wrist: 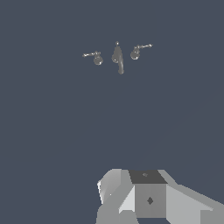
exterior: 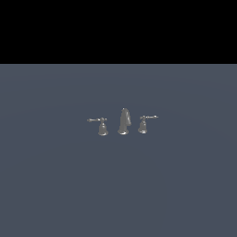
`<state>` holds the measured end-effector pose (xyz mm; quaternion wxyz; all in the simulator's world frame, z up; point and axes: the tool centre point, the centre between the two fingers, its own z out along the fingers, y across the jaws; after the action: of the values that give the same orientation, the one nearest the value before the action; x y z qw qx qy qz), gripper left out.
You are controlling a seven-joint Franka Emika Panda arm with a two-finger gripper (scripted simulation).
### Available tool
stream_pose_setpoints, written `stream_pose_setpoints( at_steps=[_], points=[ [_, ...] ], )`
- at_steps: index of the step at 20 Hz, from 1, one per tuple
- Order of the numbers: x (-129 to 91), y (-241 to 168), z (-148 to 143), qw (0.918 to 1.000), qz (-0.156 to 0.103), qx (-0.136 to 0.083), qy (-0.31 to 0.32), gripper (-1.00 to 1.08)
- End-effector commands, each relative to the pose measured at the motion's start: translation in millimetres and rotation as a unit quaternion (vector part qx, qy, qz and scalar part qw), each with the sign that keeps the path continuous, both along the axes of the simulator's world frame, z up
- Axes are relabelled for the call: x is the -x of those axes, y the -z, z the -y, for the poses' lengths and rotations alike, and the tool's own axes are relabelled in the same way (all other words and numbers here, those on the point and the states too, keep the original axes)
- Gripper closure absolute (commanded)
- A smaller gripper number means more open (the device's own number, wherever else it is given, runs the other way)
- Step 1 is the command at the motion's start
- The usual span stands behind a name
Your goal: Turn on the faucet by rotating a designated handle.
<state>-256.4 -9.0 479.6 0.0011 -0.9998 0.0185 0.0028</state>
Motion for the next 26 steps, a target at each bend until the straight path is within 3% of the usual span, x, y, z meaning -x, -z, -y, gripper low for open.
stream_pose_setpoints(
  at_steps=[1,16,26],
  points=[
    [0,0,0,1.0000,0.000,0.000,0.000,1.08],
    [-15,33,-25,0.9983,0.000,0.000,0.058,1.08],
    [-46,88,-65,0.9881,0.000,0.000,0.154,1.08]
  ],
)
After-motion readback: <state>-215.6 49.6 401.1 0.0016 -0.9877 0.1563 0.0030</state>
